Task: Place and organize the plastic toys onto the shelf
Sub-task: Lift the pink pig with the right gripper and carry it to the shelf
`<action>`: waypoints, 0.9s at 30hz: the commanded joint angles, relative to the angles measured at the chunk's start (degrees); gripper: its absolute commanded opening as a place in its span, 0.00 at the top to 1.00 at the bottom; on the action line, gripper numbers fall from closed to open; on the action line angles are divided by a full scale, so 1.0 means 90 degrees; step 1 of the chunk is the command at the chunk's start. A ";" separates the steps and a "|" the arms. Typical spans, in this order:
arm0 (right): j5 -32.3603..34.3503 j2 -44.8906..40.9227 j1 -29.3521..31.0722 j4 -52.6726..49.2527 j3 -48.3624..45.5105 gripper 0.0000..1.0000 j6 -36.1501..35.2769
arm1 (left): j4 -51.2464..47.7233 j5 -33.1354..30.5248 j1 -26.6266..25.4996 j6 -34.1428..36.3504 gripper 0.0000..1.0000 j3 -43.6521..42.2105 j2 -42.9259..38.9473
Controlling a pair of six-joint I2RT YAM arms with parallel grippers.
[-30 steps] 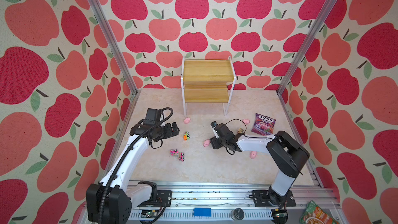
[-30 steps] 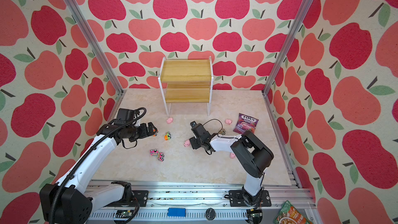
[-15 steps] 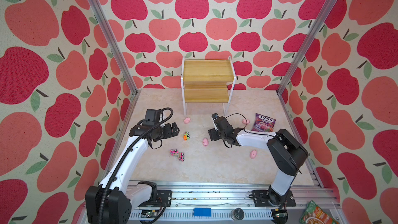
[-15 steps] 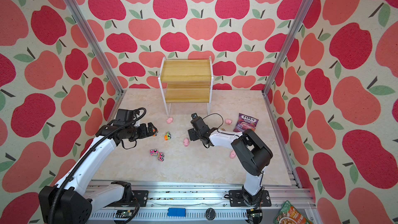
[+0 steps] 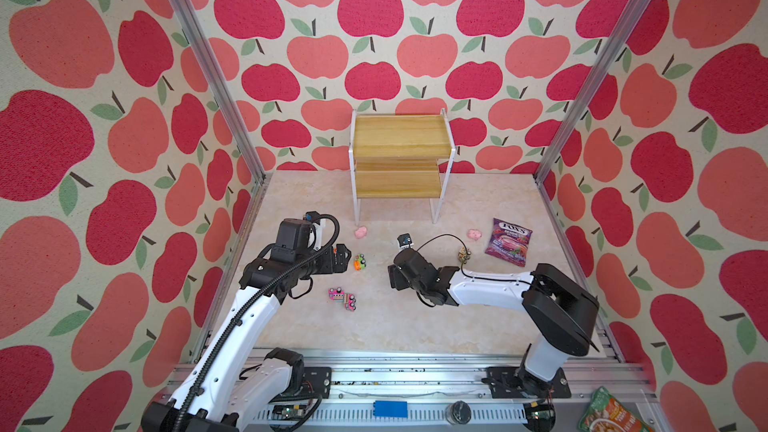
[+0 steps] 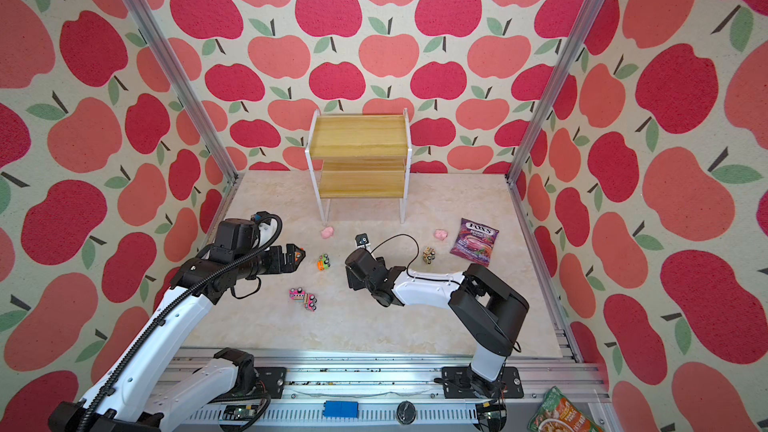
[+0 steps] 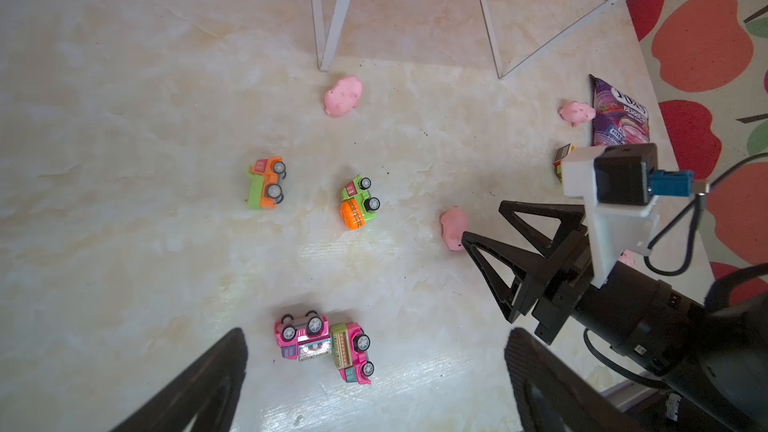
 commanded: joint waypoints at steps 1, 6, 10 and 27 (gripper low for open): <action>0.0326 0.0364 0.0087 -0.0054 0.0123 0.30 0.0616 | 0.0032 -0.0161 -0.0078 0.0146 0.01 -0.0104 0.0082; 0.0580 0.0717 0.0210 0.0203 0.0148 0.37 0.0884 | 0.0011 -0.0231 -0.0247 0.0156 0.01 -0.0118 0.0096; 0.0658 0.0888 0.0242 0.0266 0.0271 0.45 0.0882 | 0.0039 -0.0267 -0.0247 0.0136 0.01 -0.0113 -0.0001; 0.0809 0.0526 0.0302 0.0969 0.0157 0.75 -0.0340 | 0.0021 -0.0348 -0.0167 0.0022 0.01 -0.0109 -0.0174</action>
